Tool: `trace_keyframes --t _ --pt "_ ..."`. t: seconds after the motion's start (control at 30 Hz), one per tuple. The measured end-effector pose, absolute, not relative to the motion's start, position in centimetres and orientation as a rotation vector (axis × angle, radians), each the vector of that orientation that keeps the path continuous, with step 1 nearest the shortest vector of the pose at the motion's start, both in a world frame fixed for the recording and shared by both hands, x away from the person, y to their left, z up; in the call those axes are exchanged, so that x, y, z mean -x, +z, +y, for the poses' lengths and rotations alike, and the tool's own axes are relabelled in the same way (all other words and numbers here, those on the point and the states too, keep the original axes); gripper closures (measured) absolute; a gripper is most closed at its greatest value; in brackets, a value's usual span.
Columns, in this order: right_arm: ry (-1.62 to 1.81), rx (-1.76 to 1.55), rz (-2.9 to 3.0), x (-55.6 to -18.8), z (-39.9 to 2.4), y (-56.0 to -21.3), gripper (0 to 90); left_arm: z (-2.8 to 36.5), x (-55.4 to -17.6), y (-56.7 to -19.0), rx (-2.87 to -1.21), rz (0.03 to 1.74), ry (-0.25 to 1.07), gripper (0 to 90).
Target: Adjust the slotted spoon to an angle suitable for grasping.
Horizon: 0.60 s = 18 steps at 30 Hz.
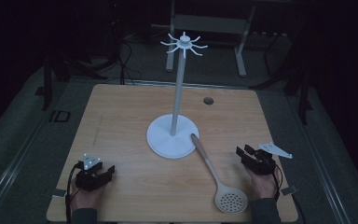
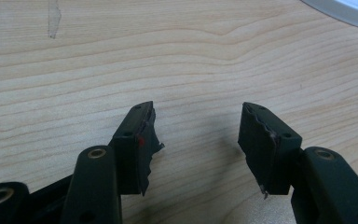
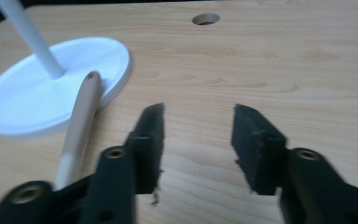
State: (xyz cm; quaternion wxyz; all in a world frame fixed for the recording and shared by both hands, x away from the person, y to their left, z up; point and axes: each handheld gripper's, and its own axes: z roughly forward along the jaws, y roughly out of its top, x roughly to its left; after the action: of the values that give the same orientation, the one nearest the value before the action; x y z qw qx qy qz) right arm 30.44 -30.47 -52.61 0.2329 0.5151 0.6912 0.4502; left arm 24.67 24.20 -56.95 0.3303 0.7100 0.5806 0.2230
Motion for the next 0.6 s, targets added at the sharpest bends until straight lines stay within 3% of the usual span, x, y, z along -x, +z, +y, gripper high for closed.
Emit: trace_keyframes --t 0.1,0.3,0.57,0.6 --pt "1.207 -1.376 1.895 -29.7 -30.5 -52.0 48.8 24.2 -24.6 -56.9 -1.851 1.515 0.587 46.2" --pt "1.114 -1.294 1.92 -28.9 -29.5 -50.9 57.4 24.3 -24.5 -56.7 -1.84 1.511 0.595 46.5" --pt "1.077 -1.23 1.935 -28.0 -28.7 -49.4 58.5 24.3 -24.5 -56.6 -1.835 1.506 0.617 46.6" --pt "1.064 -1.231 1.959 -27.9 -28.4 -49.0 63.1 24.3 -24.4 -56.5 -1.839 1.502 0.619 46.6"
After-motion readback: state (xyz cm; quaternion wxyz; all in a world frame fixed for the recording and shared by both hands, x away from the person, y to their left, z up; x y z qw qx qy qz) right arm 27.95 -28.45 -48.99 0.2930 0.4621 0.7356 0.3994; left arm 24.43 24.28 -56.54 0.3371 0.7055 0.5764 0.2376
